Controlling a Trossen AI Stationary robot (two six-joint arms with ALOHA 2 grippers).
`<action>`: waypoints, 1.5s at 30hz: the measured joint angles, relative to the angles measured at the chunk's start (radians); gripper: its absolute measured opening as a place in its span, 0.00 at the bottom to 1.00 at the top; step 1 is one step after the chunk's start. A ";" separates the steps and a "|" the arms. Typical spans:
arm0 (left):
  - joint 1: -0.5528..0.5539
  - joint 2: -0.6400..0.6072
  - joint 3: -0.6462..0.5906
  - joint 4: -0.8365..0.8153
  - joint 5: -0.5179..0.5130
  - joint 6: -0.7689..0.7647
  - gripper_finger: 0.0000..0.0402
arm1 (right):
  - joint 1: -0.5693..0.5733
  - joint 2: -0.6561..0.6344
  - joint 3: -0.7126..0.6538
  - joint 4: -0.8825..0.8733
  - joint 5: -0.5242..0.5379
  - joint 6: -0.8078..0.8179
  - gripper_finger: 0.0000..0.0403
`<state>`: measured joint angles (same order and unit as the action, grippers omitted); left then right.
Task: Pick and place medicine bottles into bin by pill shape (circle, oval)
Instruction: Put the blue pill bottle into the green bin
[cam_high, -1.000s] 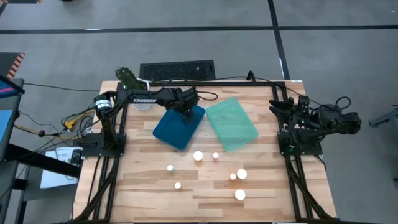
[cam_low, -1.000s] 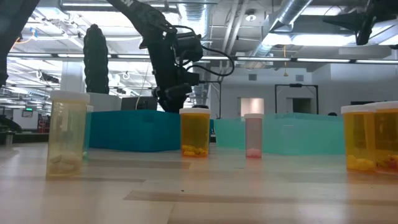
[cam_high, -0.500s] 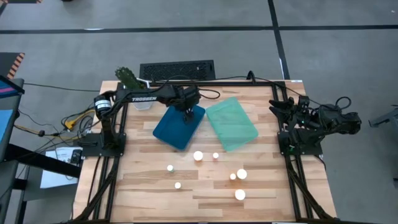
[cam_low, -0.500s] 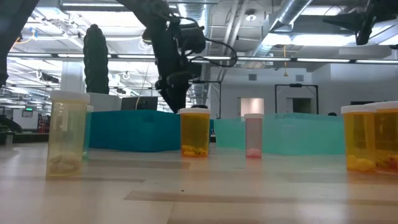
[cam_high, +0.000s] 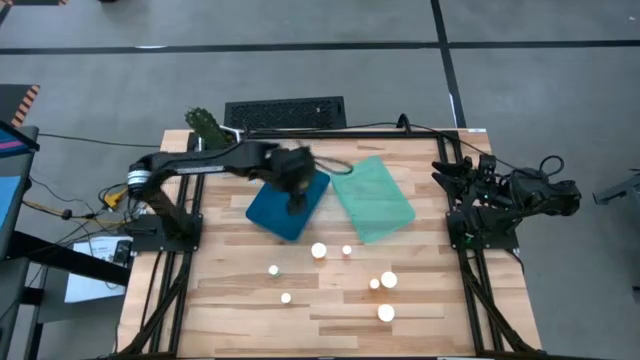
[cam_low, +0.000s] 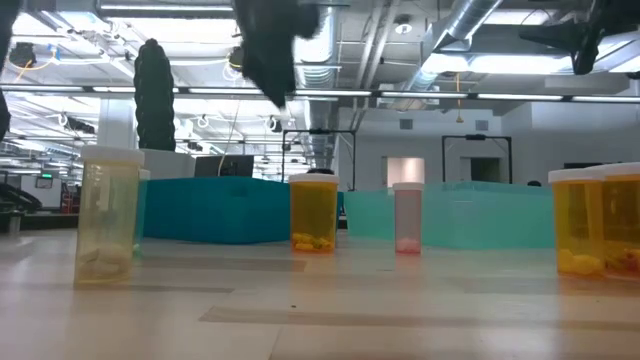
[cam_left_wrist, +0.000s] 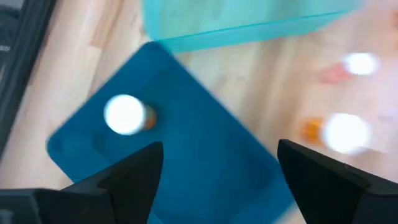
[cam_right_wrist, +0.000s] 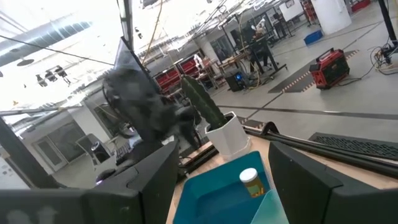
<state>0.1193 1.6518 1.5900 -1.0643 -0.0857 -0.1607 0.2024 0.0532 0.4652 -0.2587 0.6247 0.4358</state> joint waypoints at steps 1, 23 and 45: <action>-0.032 -0.035 -0.008 -0.001 -0.010 -0.027 0.76 | 0.000 0.000 0.000 0.000 0.000 0.000 0.65; -0.658 -0.276 -0.590 0.385 -0.268 -0.556 0.76 | 0.000 0.000 0.000 0.005 0.000 0.034 0.65; -0.667 -0.202 -0.773 0.651 -0.269 -0.502 0.76 | -0.001 0.000 0.000 0.005 0.002 0.037 0.65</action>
<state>-0.5474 1.4498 0.8165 -0.4135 -0.3548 -0.6627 0.2016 0.0532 0.4652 -0.2541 0.6270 0.4732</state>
